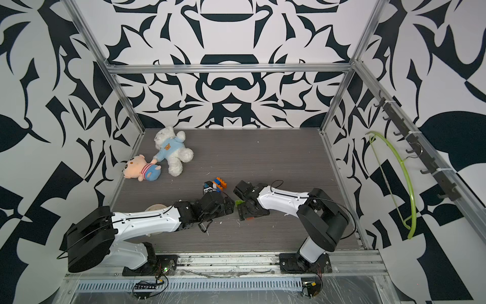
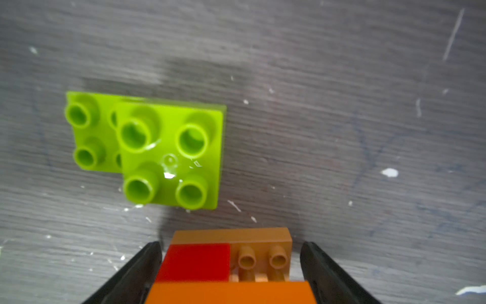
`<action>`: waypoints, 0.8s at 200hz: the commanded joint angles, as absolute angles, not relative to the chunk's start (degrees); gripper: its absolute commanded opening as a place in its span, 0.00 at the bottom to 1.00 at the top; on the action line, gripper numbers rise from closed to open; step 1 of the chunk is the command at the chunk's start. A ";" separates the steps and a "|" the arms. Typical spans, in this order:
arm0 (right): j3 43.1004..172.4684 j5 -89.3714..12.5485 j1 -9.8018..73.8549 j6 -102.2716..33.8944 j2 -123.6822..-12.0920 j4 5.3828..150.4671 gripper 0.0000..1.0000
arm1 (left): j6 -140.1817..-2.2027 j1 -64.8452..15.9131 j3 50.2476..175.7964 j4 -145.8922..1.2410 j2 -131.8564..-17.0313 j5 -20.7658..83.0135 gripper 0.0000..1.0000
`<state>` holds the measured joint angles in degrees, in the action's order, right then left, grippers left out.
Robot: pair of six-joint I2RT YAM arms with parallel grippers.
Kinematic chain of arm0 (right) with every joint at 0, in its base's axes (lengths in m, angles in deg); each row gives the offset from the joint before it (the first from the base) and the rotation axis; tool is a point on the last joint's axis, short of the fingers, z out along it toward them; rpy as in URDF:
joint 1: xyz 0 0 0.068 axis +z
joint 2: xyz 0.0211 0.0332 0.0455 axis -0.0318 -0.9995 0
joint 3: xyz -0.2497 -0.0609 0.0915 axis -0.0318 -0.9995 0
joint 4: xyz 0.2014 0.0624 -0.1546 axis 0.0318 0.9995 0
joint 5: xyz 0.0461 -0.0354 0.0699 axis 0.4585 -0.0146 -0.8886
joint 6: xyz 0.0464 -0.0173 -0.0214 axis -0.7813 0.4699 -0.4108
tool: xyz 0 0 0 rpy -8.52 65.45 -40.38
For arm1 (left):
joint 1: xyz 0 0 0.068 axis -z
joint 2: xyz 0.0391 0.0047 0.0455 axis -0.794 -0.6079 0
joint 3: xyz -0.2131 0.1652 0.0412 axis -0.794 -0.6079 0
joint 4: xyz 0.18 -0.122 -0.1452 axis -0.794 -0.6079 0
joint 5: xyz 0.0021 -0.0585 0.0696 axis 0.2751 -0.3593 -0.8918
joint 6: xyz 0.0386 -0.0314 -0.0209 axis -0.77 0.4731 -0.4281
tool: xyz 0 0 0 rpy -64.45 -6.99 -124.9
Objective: Assemble the number 5 with lego
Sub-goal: Pick up the lego brick from the center of the board.
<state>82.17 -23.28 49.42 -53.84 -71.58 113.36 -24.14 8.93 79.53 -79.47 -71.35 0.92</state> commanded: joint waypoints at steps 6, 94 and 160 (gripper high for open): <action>81.38 -22.70 49.11 -53.46 -70.37 112.41 0.86 | -24.60 8.78 79.30 -79.15 -72.02 1.09 0.99; 82.55 -24.37 49.01 -53.31 -71.44 114.53 0.68 | -24.78 8.78 79.70 -79.50 -72.14 1.15 0.99; 86.46 -23.05 49.07 -54.37 -66.31 120.79 0.66 | -24.52 8.78 79.80 -80.07 -70.92 -0.70 0.99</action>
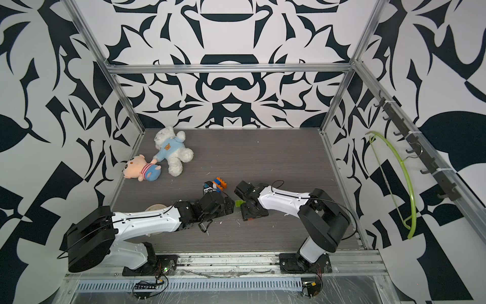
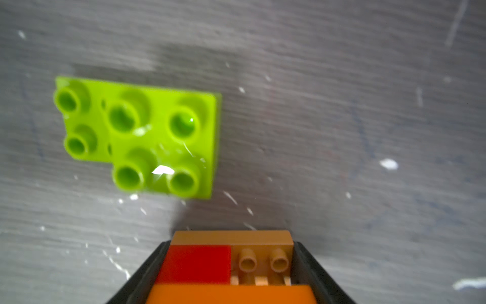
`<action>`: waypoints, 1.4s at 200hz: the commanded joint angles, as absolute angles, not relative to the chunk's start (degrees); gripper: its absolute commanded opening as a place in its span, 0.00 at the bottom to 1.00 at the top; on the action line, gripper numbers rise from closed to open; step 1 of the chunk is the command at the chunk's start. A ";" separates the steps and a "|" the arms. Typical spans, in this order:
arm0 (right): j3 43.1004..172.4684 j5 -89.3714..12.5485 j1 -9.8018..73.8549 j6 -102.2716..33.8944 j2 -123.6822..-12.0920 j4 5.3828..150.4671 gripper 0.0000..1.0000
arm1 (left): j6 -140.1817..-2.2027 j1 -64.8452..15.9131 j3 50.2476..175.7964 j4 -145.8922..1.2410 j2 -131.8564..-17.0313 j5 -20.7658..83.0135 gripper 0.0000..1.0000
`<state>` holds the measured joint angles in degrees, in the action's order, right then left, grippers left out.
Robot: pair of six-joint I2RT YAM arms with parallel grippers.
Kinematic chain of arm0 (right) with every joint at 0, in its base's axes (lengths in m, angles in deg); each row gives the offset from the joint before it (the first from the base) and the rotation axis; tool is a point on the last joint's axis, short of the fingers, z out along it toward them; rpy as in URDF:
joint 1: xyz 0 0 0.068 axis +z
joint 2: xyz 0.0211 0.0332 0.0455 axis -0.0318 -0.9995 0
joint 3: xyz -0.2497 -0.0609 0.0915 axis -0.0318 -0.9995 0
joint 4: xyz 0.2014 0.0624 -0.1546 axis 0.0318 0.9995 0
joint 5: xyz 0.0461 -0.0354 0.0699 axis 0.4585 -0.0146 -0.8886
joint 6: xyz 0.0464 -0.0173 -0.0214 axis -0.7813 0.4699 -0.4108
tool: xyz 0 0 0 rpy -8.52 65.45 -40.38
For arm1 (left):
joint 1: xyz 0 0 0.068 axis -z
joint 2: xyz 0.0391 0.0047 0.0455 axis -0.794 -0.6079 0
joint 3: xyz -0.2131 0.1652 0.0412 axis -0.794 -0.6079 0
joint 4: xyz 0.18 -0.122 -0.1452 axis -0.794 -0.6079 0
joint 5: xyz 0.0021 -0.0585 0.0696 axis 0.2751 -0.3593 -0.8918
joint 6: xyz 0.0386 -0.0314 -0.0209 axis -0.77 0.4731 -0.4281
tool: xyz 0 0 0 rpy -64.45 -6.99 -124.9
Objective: Assemble the number 5 with lego
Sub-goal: Pick up the lego brick from the center of the board, then assemble the lego brick with the lego brick.
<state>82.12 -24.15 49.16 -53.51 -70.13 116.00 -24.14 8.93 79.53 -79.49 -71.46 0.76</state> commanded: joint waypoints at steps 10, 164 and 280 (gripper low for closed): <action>88.01 -22.59 48.97 -54.42 -65.83 122.06 0.66 | -24.58 8.78 79.81 -80.25 -70.50 -1.42 0.99; 105.15 -22.38 48.95 -56.16 -79.80 123.74 0.66 | -37.00 -6.90 68.49 -62.94 -61.18 25.31 0.99; 105.47 -23.43 47.61 -55.91 -83.12 123.81 0.66 | -33.67 -8.84 66.83 -59.28 -65.16 27.12 0.99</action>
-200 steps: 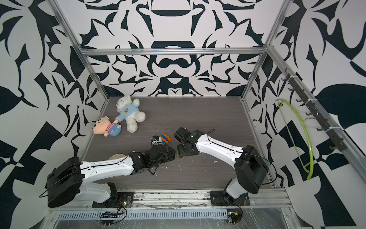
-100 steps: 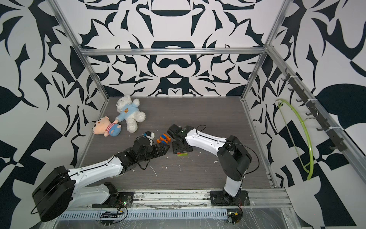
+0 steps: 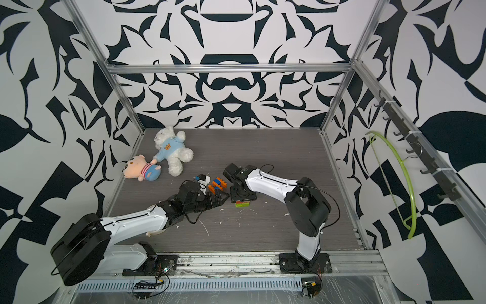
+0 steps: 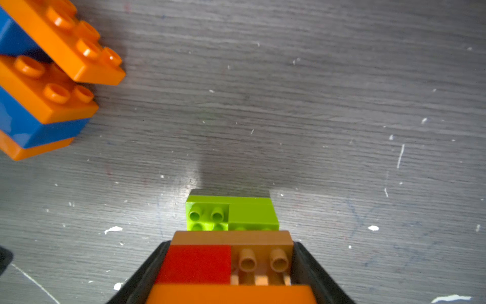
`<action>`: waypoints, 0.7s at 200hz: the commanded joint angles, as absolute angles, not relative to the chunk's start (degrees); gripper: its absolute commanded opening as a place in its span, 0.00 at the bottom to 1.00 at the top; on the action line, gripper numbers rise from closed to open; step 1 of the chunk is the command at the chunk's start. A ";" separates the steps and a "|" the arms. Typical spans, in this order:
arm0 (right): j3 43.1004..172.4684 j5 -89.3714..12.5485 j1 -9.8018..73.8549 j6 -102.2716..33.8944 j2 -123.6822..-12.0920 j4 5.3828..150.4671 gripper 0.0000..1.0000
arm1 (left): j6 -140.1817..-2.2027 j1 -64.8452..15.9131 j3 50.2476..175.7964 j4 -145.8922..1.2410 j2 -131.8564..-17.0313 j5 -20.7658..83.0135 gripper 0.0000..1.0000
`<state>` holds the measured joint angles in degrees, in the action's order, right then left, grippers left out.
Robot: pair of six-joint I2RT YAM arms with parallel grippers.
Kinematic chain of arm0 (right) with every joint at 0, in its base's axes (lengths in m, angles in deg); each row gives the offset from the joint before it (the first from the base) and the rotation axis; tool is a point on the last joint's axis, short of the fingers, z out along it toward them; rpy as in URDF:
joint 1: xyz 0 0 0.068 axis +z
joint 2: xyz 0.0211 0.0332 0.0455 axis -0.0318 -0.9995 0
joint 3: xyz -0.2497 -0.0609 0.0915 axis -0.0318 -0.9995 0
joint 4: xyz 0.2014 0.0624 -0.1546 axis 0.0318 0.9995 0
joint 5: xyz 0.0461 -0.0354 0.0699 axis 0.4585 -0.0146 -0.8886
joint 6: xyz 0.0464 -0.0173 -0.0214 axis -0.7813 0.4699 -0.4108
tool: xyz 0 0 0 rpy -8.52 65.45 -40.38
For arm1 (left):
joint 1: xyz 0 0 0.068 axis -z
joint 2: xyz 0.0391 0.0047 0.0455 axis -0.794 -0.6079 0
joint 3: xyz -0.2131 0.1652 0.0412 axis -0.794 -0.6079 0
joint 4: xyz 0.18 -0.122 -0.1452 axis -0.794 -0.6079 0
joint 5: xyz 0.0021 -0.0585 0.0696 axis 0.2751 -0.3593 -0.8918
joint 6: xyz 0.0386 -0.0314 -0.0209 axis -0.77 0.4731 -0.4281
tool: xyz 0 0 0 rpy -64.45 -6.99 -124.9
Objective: Assemble the number 5 with lego
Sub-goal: Assemble the lego brick with the lego brick.
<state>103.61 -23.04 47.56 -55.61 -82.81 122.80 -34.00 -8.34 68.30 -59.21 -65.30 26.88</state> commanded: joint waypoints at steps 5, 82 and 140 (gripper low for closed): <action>105.56 -23.34 47.55 -55.99 -83.25 123.94 0.66 | -33.52 -8.86 66.74 -59.77 -65.03 26.84 0.99; 107.26 -20.96 48.25 -57.22 -84.88 126.91 0.66 | -32.84 -9.04 66.21 -63.28 -62.38 24.09 0.99; 106.53 -23.50 48.41 -57.07 -85.22 125.03 0.66 | -32.68 -8.95 66.67 -63.25 -63.00 24.01 0.99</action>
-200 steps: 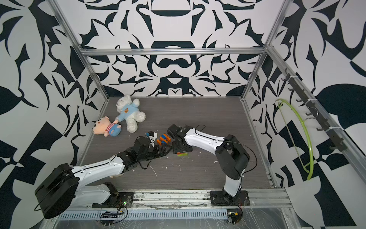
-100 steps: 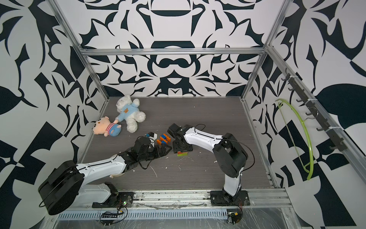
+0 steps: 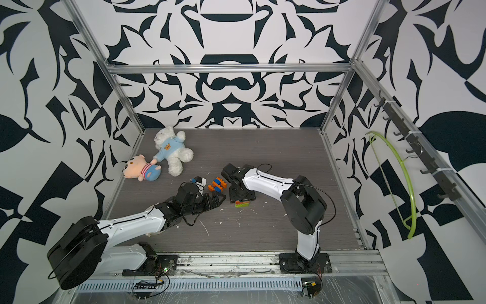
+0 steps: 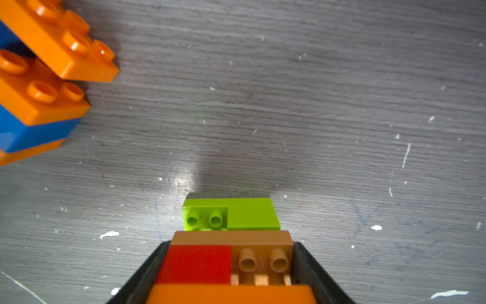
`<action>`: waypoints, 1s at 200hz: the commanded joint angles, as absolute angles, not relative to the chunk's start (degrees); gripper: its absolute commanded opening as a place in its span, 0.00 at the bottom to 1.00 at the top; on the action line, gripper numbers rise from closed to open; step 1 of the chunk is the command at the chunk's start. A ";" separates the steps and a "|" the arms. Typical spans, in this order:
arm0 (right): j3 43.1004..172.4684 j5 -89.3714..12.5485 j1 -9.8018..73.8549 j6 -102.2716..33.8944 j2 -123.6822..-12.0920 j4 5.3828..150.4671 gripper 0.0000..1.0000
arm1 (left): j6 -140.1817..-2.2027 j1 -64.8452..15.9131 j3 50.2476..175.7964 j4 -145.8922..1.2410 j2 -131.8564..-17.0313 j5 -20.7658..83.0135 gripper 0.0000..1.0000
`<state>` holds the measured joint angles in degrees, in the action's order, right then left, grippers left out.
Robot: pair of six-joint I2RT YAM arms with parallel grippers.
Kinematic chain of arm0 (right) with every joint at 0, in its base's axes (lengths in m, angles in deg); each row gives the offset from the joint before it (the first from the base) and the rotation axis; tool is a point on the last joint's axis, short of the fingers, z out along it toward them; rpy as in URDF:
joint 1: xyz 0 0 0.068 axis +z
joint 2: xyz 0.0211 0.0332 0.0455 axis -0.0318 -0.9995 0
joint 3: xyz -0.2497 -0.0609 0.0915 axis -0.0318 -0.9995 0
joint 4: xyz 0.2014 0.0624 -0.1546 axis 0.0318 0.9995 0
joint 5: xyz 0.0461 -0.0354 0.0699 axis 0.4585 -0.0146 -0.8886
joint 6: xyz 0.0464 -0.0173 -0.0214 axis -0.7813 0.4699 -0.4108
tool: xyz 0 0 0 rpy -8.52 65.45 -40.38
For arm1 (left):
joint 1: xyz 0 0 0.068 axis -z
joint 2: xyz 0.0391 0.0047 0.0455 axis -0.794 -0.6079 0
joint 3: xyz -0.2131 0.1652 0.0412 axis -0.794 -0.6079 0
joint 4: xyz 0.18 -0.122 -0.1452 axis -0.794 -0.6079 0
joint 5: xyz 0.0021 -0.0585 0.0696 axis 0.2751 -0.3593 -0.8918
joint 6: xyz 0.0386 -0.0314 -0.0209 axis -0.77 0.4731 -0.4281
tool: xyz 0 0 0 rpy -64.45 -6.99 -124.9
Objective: Assemble the number 5 with lego
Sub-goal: Assemble the lego brick with the lego brick.
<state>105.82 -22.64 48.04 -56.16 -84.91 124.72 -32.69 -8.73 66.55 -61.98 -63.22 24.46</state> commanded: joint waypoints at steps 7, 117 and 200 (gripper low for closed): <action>106.45 -23.74 48.41 -57.00 -85.11 124.99 0.66 | -32.69 -8.96 66.76 -63.35 -63.00 24.00 0.99; 105.06 -23.13 48.32 -57.85 -85.38 124.29 0.66 | -32.55 -8.95 67.16 -64.03 -62.95 23.72 0.99; 105.47 -23.00 48.27 -56.54 -86.25 125.33 0.66 | -32.22 -8.92 66.96 -63.64 -63.19 23.85 0.99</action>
<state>105.71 -23.28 48.04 -56.90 -84.91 124.17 -32.29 -8.73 66.55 -63.25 -63.24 24.09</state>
